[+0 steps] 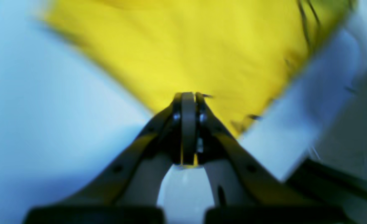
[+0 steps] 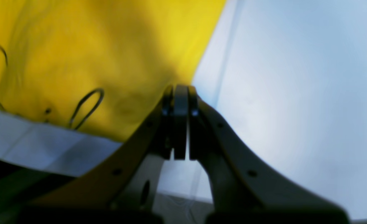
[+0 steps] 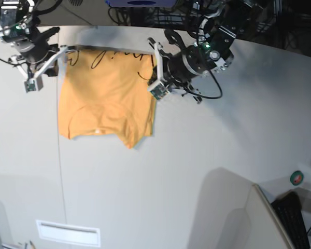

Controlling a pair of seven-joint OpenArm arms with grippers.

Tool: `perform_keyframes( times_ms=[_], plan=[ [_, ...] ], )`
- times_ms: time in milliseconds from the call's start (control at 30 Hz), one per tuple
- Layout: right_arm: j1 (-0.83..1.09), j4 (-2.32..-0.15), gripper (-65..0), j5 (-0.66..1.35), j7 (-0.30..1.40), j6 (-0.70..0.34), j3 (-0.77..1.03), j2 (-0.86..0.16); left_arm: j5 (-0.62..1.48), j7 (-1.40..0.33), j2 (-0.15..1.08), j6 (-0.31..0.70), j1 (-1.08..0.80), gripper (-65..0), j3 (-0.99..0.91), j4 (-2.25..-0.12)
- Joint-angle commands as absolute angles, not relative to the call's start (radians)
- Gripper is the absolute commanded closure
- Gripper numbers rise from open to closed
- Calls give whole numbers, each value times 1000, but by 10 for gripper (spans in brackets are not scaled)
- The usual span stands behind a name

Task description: Layout the t-shirt on the table in an organized manner, then fold the t-shirt properly

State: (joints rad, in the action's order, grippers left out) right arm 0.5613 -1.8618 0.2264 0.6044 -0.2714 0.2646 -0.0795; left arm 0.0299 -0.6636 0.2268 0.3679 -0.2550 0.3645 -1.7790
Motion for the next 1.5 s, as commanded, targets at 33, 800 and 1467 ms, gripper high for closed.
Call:
perform_keyframes(
  times_ms=[33,800,1467],
  plan=[
    [642,-1943,0,229,618,-277,298,-127,38,-651,246,371,-335,0,295,-1874],
    [825,-1512,0,289,759,-395,-136,-401,36,-513,271,371,-848,0,-5,-1461],
    [282,-73,0,294,-283,-278,-579,-131,48,410,162,371,-242,0,303,-82]
  ],
)
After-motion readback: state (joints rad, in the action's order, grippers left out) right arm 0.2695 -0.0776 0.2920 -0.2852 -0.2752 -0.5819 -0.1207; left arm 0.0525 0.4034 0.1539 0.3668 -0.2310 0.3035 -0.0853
